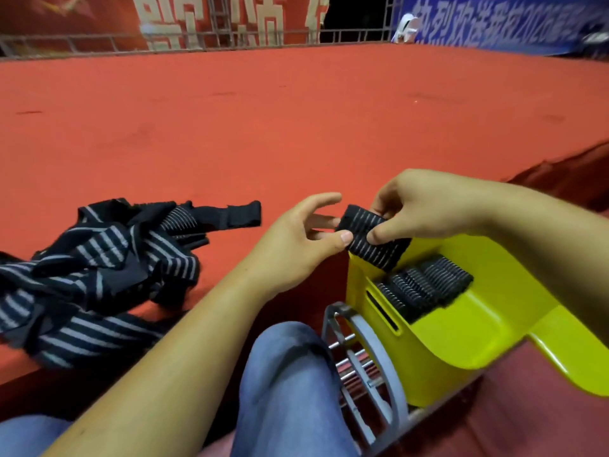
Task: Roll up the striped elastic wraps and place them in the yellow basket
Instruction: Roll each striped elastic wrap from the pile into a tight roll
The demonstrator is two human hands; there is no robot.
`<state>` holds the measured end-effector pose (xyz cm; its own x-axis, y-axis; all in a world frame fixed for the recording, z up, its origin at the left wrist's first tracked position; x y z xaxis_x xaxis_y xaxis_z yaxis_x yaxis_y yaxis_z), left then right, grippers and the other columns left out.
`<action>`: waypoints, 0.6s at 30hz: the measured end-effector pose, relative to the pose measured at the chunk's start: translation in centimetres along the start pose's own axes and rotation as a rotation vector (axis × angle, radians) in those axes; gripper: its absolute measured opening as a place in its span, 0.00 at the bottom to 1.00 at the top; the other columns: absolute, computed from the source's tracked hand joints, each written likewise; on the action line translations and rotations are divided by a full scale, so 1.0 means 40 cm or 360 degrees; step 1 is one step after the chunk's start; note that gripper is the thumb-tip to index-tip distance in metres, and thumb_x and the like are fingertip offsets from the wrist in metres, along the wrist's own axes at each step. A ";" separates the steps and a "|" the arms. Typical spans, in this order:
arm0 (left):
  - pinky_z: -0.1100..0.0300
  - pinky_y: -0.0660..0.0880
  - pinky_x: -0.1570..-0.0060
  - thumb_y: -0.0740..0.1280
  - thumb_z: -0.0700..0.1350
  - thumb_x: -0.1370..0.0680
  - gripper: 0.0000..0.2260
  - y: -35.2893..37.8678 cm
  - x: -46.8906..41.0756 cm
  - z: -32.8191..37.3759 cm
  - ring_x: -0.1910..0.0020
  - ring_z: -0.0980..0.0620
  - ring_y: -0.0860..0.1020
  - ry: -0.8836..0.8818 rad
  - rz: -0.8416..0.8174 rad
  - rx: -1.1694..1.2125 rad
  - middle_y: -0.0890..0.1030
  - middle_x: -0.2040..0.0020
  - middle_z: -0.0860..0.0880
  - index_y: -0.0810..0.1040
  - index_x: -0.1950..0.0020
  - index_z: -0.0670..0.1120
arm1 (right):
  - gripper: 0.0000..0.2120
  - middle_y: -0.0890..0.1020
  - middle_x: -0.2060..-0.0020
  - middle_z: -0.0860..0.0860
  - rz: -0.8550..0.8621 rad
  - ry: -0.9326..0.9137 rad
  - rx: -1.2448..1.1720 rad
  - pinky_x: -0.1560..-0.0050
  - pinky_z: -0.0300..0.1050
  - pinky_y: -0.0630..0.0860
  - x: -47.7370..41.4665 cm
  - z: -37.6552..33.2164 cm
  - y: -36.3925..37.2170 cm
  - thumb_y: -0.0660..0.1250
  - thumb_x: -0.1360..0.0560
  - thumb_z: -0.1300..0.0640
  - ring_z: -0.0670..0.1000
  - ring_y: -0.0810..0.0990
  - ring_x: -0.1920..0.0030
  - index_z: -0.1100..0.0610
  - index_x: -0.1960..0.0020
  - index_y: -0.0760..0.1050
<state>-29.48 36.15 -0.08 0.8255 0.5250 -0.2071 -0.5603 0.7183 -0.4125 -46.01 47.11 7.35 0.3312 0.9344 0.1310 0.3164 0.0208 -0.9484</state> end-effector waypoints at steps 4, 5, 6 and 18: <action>0.58 0.75 0.33 0.74 0.48 0.20 0.20 0.062 -0.011 -0.047 0.38 0.62 0.80 0.0019 -0.0114 -0.0254 0.82 0.35 0.55 0.77 0.29 0.53 | 0.13 0.81 0.70 0.49 -0.0007 0.0264 -0.0056 0.67 0.42 0.70 -0.010 0.119 0.008 0.78 0.30 0.46 0.50 0.76 0.68 0.56 0.58 0.84; 0.58 0.74 0.32 0.73 0.49 0.20 0.18 0.078 -0.010 -0.056 0.36 0.62 0.78 0.0026 -0.0147 -0.0341 0.81 0.34 0.56 0.78 0.30 0.53 | 0.14 0.79 0.71 0.49 -0.0026 0.0319 -0.0072 0.68 0.42 0.69 -0.014 0.145 0.023 0.78 0.30 0.46 0.50 0.74 0.70 0.58 0.57 0.84; 0.58 0.72 0.30 0.72 0.50 0.20 0.18 0.085 -0.008 -0.064 0.34 0.61 0.77 0.0032 -0.0154 -0.0426 0.80 0.32 0.56 0.80 0.30 0.53 | 0.15 0.77 0.72 0.49 -0.0043 0.0364 -0.0078 0.69 0.42 0.68 -0.020 0.164 0.037 0.78 0.30 0.46 0.51 0.72 0.71 0.59 0.57 0.84; 0.77 0.64 0.36 0.75 0.52 0.23 0.14 0.123 -0.003 -0.101 0.32 0.68 0.73 0.0091 -0.0039 -0.0561 0.76 0.31 0.64 0.83 0.37 0.56 | 0.17 0.80 0.70 0.52 -0.0407 0.0560 0.0000 0.65 0.45 0.79 -0.108 0.211 0.244 0.79 0.30 0.45 0.54 0.79 0.69 0.57 0.61 0.77</action>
<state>-32.07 37.80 -5.68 0.8464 0.4761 -0.2387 -0.4909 0.5234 -0.6965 -51.85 46.29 -4.89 0.5248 0.7213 0.4521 0.4277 0.2357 -0.8726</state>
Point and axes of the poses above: each hand's wrist, its own x-axis away from the middle knuckle, its own y-axis out of the palm, z = x × y, the point moved 3 cm from there along -x, towards the middle knuckle
